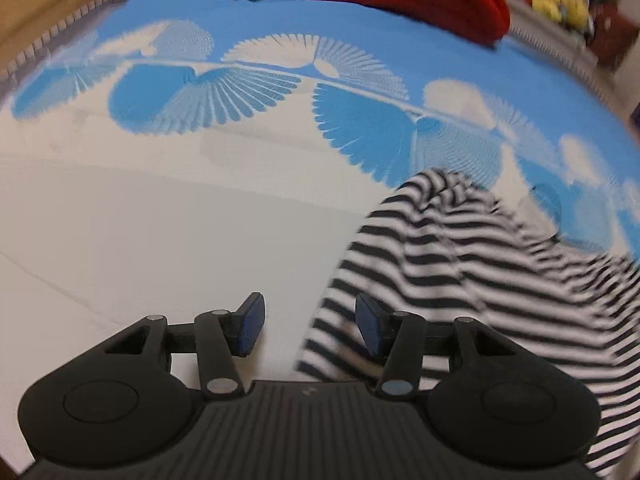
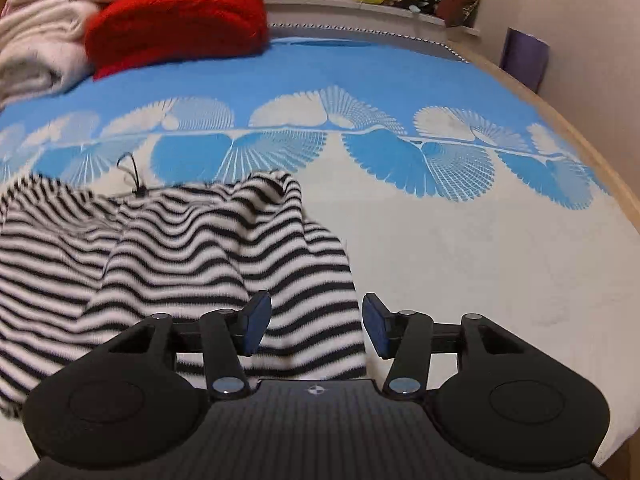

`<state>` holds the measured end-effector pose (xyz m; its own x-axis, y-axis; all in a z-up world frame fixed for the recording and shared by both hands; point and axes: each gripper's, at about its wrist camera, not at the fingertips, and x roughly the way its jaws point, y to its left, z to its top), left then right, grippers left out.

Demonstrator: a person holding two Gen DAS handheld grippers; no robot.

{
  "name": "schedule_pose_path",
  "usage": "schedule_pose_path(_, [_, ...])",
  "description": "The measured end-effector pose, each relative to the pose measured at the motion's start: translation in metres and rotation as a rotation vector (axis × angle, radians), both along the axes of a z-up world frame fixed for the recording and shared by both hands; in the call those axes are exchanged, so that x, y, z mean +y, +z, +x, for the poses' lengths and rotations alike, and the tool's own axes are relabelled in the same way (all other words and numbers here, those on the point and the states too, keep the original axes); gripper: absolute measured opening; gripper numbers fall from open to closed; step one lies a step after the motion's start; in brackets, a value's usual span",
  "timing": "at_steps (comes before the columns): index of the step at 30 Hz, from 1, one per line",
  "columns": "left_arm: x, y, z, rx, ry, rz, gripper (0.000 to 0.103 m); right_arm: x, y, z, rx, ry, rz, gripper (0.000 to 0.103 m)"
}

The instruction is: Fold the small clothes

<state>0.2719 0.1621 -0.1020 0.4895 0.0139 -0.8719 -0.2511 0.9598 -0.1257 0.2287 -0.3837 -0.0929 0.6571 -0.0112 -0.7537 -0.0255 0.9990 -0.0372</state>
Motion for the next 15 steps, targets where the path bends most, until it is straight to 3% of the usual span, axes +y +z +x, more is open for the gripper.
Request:
schedule_pose_path(3, [-0.008, 0.001, 0.004, -0.008, -0.043, -0.063, 0.056, -0.004, -0.004, 0.011, -0.007, -0.014, 0.024, 0.053])
schedule_pose_path(7, [-0.024, -0.002, 0.012, -0.042, -0.12, -0.043, 0.056, -0.01, -0.012, 0.026, -0.001, -0.041, 0.072, 0.056])
schedule_pose_path(15, [-0.031, -0.017, 0.039, -0.075, -0.135, 0.026, 0.056, -0.011, -0.037, 0.066, 0.032, -0.076, 0.104, 0.057])
